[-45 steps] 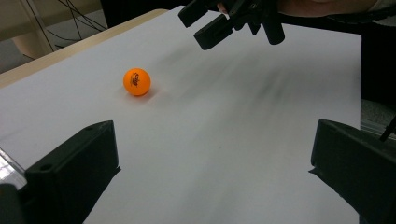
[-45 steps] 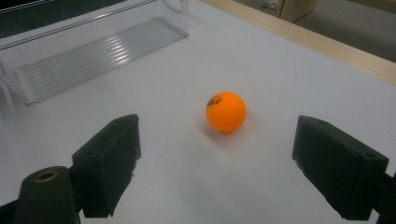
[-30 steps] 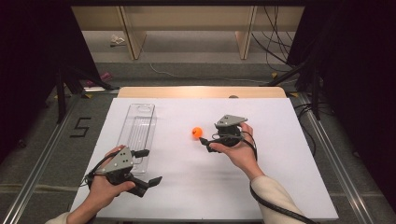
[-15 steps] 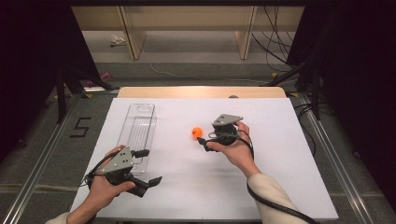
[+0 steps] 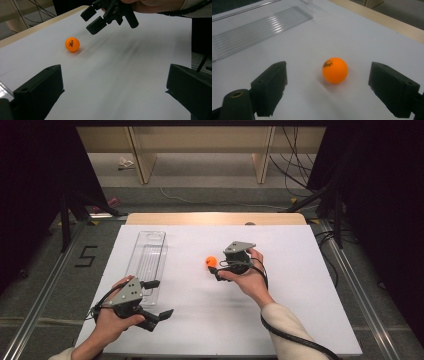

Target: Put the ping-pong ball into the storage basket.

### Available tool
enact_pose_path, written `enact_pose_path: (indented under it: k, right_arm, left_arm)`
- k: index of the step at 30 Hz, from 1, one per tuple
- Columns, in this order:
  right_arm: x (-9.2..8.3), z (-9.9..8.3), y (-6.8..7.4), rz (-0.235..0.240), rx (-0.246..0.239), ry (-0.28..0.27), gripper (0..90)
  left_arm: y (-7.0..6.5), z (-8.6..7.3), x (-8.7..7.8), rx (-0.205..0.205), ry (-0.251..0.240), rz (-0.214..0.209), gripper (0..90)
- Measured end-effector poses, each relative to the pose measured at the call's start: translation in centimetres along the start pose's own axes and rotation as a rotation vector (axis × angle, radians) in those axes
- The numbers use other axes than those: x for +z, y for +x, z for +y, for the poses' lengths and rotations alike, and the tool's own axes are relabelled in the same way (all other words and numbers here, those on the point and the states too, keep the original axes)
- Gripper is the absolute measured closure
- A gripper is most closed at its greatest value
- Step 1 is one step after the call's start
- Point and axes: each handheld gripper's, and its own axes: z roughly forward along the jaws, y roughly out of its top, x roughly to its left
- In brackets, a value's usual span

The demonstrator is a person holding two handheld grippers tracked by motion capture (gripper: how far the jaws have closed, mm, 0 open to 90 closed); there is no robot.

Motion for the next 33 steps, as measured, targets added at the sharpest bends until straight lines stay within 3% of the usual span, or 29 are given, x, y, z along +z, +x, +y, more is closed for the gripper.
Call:
enact_pose_path:
  k: [33]
  right_arm:
    - [3.1,0.4,-0.4,-0.003,-0.004,0.049,17.0]
  left_arm:
    - [-0.1,0.0,0.0,0.002,-0.003,-0.003,0.4]
